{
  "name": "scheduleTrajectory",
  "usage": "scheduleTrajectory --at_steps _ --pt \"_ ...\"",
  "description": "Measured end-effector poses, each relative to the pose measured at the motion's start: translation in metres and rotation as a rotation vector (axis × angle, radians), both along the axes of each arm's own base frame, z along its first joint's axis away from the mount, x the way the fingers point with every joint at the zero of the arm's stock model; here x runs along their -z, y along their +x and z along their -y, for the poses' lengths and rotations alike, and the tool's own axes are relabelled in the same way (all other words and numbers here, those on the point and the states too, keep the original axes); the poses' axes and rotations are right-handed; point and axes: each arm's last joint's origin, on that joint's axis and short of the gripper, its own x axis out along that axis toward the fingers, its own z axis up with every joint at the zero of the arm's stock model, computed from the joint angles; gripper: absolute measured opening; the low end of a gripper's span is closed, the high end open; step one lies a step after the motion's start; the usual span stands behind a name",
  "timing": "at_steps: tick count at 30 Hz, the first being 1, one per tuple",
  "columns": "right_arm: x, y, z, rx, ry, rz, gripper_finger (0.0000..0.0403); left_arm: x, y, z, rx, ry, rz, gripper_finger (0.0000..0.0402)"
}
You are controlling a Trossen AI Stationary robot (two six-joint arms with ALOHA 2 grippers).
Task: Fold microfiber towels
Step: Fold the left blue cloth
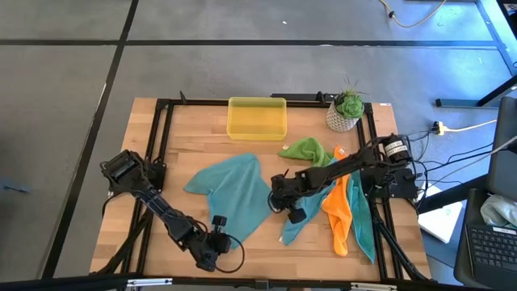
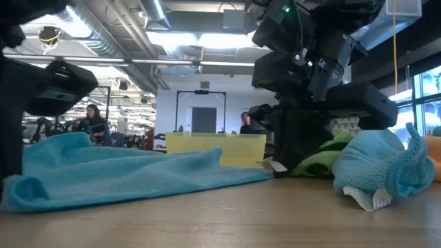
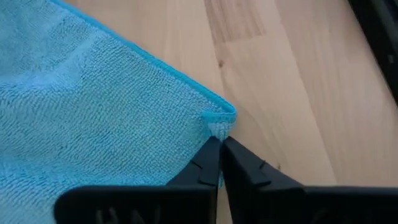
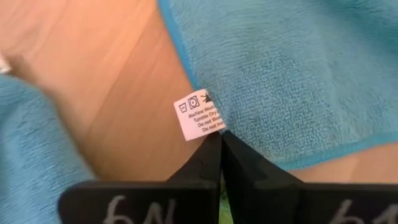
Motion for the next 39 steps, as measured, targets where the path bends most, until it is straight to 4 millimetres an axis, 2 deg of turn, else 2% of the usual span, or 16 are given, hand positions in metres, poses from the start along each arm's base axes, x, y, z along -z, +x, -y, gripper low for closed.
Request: scheduleTrajectory --at_steps 4,11,18,26,31,35,39 --pt "-0.009 0.002 -0.009 -0.025 -0.008 -0.058 0.0004 -0.009 -0.003 0.001 -0.004 -0.007 0.021 0.0006" --pt "-0.028 0.009 -0.025 -0.056 -0.040 -0.054 0.0003 -0.028 -0.012 -0.001 -0.030 0.014 0.062 0.0001" --pt "-0.046 0.014 -0.040 -0.070 -0.083 -0.028 0.0003 -0.032 -0.020 0.000 -0.043 0.008 0.038 0.0001" --pt "-0.063 0.009 -0.052 -0.072 -0.126 -0.104 0.0002 -0.035 -0.030 0.010 -0.031 -0.023 0.048 0.0000" --pt "-0.080 0.011 -0.051 -0.044 -0.291 -0.092 0.0002 -0.056 -0.039 0.000 -0.059 0.031 0.086 0.0000" --pt "-0.093 0.016 -0.044 0.040 -0.480 -0.017 0.0002 -0.076 -0.053 -0.016 -0.112 0.173 0.142 0.0000" --pt "-0.096 0.020 -0.033 0.116 -0.633 0.022 0.0002 -0.093 -0.066 -0.034 -0.142 0.289 0.163 0.0000"
